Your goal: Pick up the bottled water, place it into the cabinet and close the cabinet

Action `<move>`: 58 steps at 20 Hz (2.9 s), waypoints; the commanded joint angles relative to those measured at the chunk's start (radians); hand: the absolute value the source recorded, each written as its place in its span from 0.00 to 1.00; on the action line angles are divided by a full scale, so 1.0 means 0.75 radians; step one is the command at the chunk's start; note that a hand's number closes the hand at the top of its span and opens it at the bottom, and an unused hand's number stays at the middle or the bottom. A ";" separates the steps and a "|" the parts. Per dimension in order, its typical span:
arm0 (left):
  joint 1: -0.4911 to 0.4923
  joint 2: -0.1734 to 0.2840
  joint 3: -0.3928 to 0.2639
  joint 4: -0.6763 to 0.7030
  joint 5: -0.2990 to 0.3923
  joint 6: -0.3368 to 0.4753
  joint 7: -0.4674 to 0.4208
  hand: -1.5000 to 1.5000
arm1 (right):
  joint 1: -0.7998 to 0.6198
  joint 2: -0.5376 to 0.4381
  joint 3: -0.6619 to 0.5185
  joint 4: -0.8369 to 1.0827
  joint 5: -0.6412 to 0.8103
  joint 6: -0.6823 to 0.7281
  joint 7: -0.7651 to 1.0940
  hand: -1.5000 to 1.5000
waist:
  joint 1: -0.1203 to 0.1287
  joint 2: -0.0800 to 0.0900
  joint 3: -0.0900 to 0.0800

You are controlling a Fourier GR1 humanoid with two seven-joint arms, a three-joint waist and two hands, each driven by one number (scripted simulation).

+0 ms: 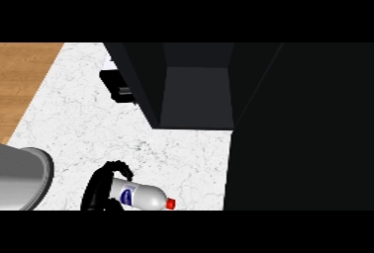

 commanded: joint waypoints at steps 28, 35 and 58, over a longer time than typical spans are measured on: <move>-0.237 -0.171 0.360 -0.140 1.373 -0.847 -0.121 1.00 | -0.123 -0.024 0.028 -0.016 -0.008 -0.056 0.128 0.00 | -0.027 0.007 0.008; -0.409 -0.229 0.200 -0.257 1.301 -0.512 -0.066 1.00 | -0.051 -0.011 0.076 0.019 0.010 -0.032 0.021 0.00 | -0.039 0.007 0.008; -1.038 -0.229 0.006 0.128 1.058 0.136 -0.028 1.00 | -0.136 -0.019 0.077 0.159 0.002 -0.007 -0.027 0.00 | -0.092 0.020 0.008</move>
